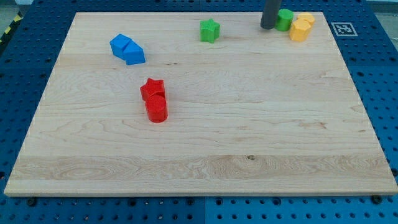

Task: Push the green start to the group of blocks

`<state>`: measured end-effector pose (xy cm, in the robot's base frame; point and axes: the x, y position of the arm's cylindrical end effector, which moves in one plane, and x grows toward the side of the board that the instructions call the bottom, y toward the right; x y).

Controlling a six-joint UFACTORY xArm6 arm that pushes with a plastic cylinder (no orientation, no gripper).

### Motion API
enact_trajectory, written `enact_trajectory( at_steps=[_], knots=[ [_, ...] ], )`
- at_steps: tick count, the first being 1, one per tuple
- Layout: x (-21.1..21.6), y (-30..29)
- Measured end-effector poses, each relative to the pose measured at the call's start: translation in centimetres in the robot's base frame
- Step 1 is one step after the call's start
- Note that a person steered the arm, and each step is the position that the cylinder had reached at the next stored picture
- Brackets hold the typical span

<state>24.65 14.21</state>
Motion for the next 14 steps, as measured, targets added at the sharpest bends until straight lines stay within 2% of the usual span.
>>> enact_trajectory(
  at_steps=[5, 6, 8, 10, 12, 14],
  knots=[
    [-1.2, -16.9],
    [-0.4, -17.5],
    [4.0, -14.9],
    [10.7, -12.1],
    [12.2, -7.8],
    [12.2, -9.2]
  ],
)
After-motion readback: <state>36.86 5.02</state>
